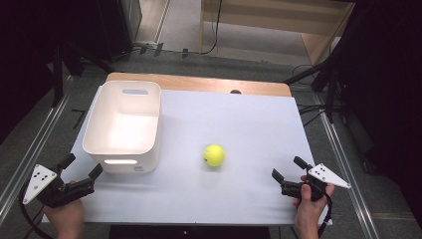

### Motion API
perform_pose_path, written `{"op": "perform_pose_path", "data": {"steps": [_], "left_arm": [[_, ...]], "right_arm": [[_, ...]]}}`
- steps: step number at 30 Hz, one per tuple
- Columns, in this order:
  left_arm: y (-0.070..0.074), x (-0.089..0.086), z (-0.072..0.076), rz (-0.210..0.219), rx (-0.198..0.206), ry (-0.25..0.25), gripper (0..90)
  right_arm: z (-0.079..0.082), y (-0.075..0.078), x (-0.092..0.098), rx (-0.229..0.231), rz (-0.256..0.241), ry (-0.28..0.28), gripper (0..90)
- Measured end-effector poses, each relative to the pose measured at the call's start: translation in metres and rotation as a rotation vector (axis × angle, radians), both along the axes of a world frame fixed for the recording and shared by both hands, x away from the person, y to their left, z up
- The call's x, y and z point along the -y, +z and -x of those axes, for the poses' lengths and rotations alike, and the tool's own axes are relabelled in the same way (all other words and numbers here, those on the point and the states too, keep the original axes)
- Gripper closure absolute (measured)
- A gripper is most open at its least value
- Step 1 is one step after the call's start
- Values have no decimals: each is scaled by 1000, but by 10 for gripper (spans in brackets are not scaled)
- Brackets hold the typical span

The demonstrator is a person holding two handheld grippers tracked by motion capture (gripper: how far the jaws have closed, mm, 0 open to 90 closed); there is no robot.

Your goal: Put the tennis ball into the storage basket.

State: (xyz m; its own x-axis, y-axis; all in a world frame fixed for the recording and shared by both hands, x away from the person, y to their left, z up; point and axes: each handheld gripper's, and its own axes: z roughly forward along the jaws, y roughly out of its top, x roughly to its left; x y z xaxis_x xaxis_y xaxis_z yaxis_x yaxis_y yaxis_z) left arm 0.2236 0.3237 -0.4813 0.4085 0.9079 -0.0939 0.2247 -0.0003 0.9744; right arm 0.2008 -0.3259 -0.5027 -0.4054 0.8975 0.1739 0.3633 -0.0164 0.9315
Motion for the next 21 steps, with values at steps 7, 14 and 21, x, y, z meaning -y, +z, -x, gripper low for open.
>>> {"op": "perform_pose_path", "data": {"steps": [7, 14, 21], "left_arm": [[0, 2, 0, -11, -1, -6, 28], [-1, 2, 0, -8, -3, -3, 28], [-1, 5, -1, -37, -2, -7, 28]], "right_arm": [[-10, 9, -10, -2, 33, 30, 0], [-25, 21, -21, -21, 53, 79, 0], [-40, 30, -34, -38, 84, 136, 0]]}}
